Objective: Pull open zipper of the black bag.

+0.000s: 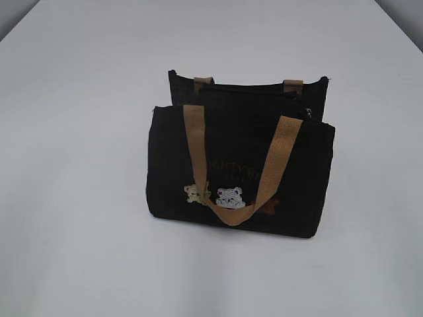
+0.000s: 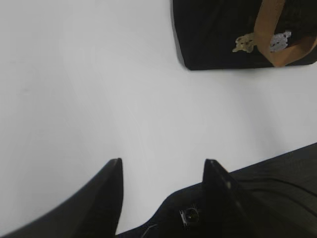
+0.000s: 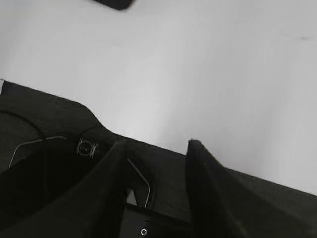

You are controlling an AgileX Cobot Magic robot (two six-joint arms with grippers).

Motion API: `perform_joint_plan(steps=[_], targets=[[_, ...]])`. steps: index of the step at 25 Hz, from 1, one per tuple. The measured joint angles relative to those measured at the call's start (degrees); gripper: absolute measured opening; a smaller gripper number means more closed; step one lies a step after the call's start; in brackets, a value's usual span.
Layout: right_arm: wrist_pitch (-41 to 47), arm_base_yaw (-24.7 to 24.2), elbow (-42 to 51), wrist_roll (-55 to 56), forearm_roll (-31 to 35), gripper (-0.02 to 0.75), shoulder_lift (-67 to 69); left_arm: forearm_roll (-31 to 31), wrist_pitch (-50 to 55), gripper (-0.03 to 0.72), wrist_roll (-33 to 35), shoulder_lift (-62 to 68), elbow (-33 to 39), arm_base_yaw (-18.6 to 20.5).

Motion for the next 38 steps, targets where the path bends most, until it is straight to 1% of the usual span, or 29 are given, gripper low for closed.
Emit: perform_joint_plan(steps=[6, 14, 18, 21, 23, 26, 28, 38], targets=[[-0.1, 0.0, 1.2, -0.6, -0.1, 0.309, -12.1, 6.8, 3.8, 0.387, -0.9, -15.1, 1.6, 0.0], [0.0, 0.0, 1.3, -6.0, 0.0, 0.309, -23.4, 7.6, 5.8, 0.387, -0.9, -28.5, 2.8, 0.0], [-0.1, 0.0, 1.3, -6.4, 0.2, 0.309, -24.7, 7.6, 5.9, 0.384, -0.9, -29.3, 2.8, 0.0], [-2.8, 0.1, 2.5, -6.6, 0.0, 0.306, -24.7, 7.8, 5.9, 0.370, -0.9, -29.3, 2.8, 0.0], [-3.9, 0.1, 3.1, -5.1, -1.4, 0.289, -24.7, 7.8, 5.9, 0.366, -0.9, -29.3, 2.8, 0.0], [-4.9, 0.1, 3.2, 0.2, -5.4, 0.244, -24.7, 7.8, 5.9, 0.365, -0.9, -29.4, 2.8, 0.0], [-5.0, 0.1, 3.2, 2.1, -7.0, 0.231, -24.7, 7.8, 5.9, 0.364, -0.9, -29.4, 2.8, 0.0], [-5.3, 0.1, 3.2, 1.3, -5.9, 0.223, -24.7, 7.8, 5.9, 0.364, -0.9, -29.4, 2.8, 0.0]])
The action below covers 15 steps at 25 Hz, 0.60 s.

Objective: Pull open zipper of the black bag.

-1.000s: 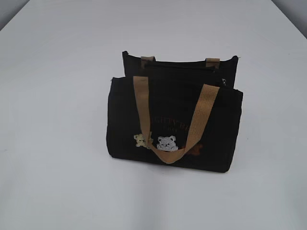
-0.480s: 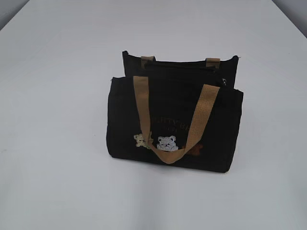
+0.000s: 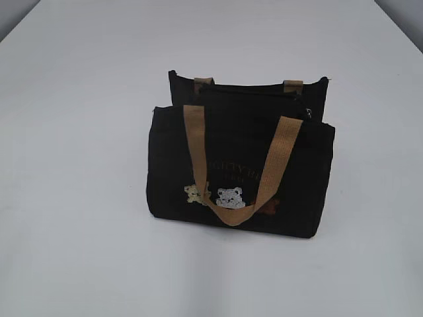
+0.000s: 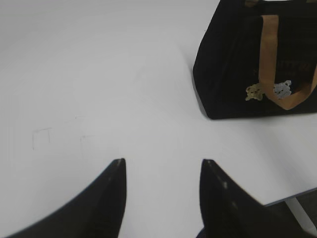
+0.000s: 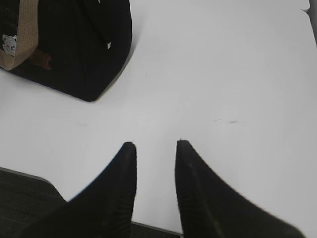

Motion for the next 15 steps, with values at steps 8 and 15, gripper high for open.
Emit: perform_joint_plan(steps=[8, 15], targets=[[-0.1, 0.0, 0.0, 0.1, 0.1, 0.223, 0.0, 0.0, 0.0, 0.363, 0.0, 0.0, 0.0, 0.0], [-0.1, -0.1, 0.0, 0.1, 0.1, 0.223, 0.0, 0.1, 0.0, 0.362, 0.0, 0.0, 0.0, 6.2]])
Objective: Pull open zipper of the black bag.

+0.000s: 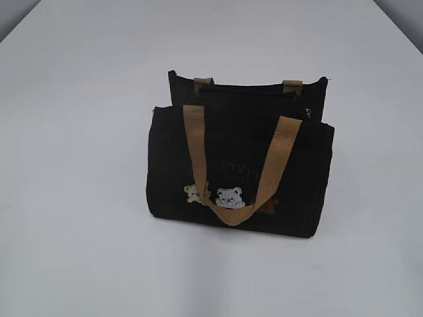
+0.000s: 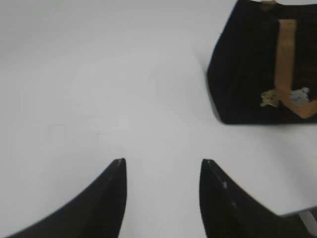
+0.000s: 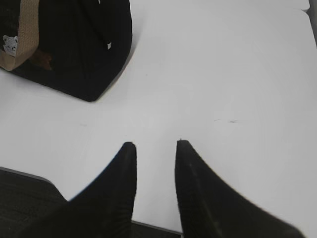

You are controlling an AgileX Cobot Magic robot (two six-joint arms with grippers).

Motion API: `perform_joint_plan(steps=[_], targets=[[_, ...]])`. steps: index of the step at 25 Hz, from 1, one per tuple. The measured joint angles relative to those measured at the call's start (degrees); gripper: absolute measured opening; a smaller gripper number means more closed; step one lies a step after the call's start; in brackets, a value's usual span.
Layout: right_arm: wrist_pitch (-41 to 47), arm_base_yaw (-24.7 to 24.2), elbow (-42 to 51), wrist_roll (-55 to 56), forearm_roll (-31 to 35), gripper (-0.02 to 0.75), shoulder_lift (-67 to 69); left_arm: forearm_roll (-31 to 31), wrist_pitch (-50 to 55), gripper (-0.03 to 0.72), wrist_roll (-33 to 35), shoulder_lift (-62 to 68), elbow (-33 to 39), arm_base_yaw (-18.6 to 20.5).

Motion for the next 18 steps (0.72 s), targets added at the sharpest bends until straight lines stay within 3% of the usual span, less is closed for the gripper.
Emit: perform_joint_plan(steps=[3, 5, 18], targets=[[0.0, -2.0, 0.0, 0.1, 0.2, 0.222, 0.0, 0.1, 0.0, 0.362, 0.0, 0.0, 0.0, 7.7], [0.0, -4.2, 0.1, 0.1, 0.4, 0.222, 0.0, 0.1, 0.0, 0.361, 0.0, 0.0, 0.0, 9.8], [0.0, -5.4, 0.1, 0.1, 1.0, 0.222, 0.0, 0.3, 0.0, 0.361, 0.0, 0.0, 0.0, 10.3]])
